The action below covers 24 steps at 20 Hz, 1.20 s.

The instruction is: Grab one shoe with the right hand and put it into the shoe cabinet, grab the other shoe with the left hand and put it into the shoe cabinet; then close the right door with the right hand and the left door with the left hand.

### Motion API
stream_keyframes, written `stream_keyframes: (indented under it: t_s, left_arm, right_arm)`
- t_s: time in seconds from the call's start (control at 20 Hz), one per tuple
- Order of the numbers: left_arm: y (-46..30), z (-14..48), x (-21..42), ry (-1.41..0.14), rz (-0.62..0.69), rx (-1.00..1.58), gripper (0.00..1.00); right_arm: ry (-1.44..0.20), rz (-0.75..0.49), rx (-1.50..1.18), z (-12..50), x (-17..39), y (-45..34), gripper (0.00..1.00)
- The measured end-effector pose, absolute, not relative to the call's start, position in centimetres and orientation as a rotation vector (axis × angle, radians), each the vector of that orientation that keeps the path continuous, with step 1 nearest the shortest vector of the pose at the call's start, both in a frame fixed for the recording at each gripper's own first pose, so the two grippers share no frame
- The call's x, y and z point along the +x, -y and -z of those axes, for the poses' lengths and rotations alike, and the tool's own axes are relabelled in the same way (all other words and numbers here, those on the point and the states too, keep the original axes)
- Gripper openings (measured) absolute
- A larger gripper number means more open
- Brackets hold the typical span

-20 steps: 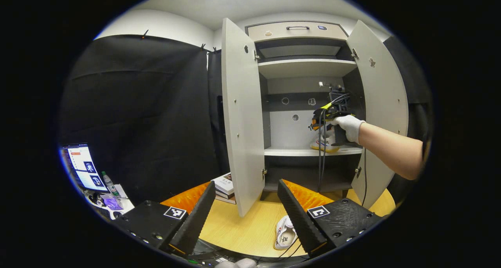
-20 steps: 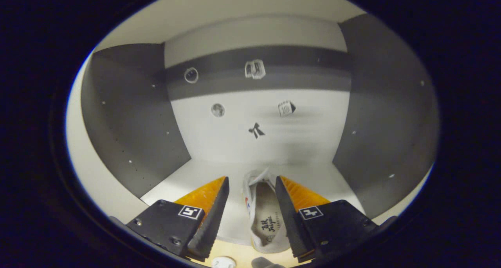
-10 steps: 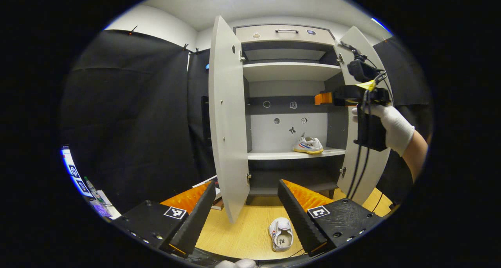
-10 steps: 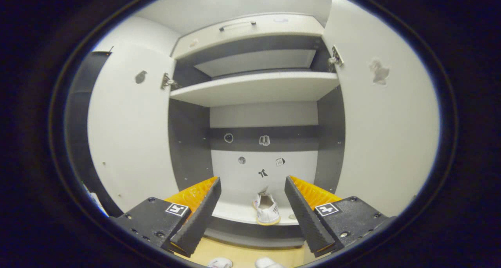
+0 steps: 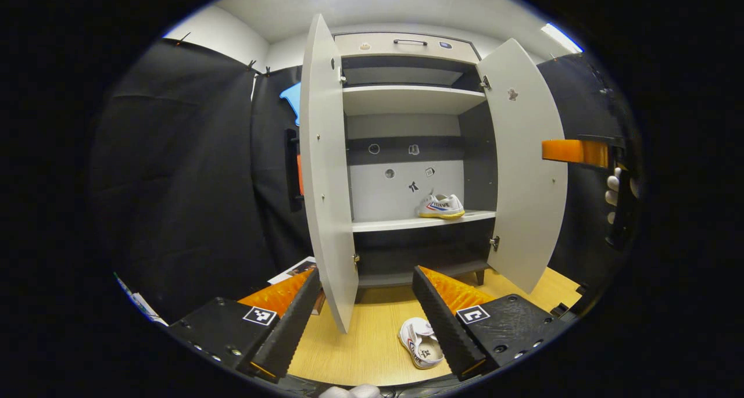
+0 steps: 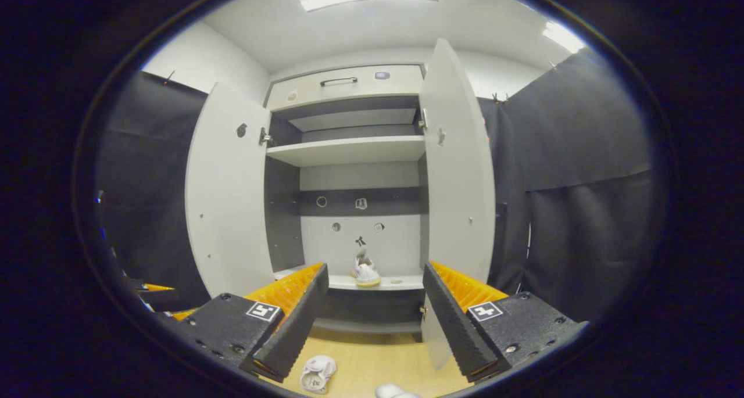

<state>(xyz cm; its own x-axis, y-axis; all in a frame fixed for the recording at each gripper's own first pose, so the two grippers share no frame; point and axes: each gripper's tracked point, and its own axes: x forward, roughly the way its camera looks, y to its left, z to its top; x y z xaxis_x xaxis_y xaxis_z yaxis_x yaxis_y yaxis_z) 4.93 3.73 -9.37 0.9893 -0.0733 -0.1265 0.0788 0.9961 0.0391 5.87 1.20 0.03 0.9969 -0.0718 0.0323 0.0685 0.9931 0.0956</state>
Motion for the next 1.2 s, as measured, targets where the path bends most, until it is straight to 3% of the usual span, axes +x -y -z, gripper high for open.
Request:
stream_keyframes:
  t_s: [0.25, 0.45, 0.9, 1.2]
  left_arm:
    - [-0.9, 14.4, 5.3, -0.175, 0.151, 0.034, 0.96]
    - [1.4, 21.9, 5.4, -0.281, 0.211, 0.063, 0.96]
    - [3.3, 38.0, 7.2, -0.565, 0.225, 0.074, 0.97]
    - [3.7, 43.2, 11.5, -0.639, 0.237, 0.123, 0.97]
  right_arm:
    - [-0.043, 0.14, 0.094, 2.6, 2.5, 0.4, 1.0]
    - [-0.09, 0.203, 0.085, 3.9, 1.0, 2.4, 1.0]
    - [-0.226, 0.261, 0.086, 7.3, -1.9, 3.2, 1.0]
    - [-0.293, 0.271, 0.071, 9.0, -1.8, 3.0, 1.0]
